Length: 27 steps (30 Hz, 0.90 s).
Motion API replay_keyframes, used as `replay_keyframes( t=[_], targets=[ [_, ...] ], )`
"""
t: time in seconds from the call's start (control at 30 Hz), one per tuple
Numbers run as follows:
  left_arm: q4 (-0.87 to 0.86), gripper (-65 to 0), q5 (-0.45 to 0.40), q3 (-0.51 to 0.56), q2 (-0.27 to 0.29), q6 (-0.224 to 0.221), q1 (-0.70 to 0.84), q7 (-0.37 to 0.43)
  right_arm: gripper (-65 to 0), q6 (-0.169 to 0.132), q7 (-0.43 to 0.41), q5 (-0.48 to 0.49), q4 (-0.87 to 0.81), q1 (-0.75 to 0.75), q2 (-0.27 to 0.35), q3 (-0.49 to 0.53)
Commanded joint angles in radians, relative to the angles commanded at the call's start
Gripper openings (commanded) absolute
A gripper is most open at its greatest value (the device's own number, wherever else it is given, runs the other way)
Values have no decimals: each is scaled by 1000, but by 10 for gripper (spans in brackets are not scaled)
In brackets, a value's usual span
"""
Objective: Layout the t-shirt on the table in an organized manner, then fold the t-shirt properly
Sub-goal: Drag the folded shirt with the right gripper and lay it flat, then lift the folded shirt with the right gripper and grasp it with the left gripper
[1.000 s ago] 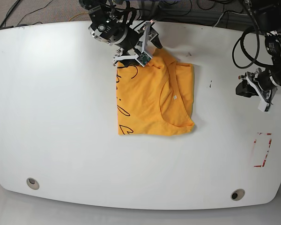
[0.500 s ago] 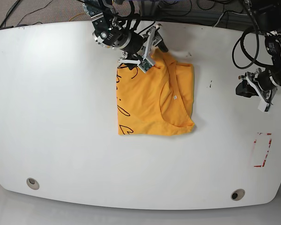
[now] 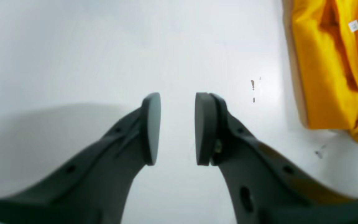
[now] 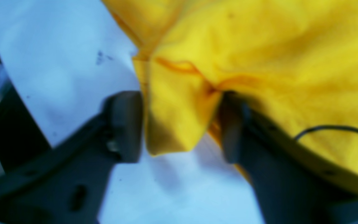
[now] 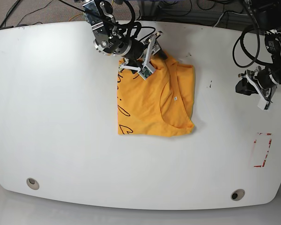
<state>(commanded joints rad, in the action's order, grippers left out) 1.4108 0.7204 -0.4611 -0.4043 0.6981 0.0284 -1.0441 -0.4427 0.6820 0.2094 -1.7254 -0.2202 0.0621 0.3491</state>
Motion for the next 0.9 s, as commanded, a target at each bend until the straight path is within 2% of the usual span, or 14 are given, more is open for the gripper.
replay_keyframes(
  t=[0.03,0.13,0.2,0.5,0.77,0.9],
  targets=[
    [0,-474,0,0,0,0,0,0,-525,0,0,0,0,2,0,0],
    [-2,-474,0,0,0,0,0,0,-625,0,2,0,0,6,-6,0],
    [-2,-474,0,0,0,0,0,0,-647,0,5,0,-3,6,-15,0],
    [-2,-474,0,0,0,0,0,0,-648,-8,15,21,-94,6,-21,6],
    [-3,-474,-2,3,0,0,-2,0,-650,-6,34,287,-129,74,-15,6],
    [-2,-474,-2,12,3,0,-5,0,-650,-5,34,364,-109,129,-20,6]
  ],
)
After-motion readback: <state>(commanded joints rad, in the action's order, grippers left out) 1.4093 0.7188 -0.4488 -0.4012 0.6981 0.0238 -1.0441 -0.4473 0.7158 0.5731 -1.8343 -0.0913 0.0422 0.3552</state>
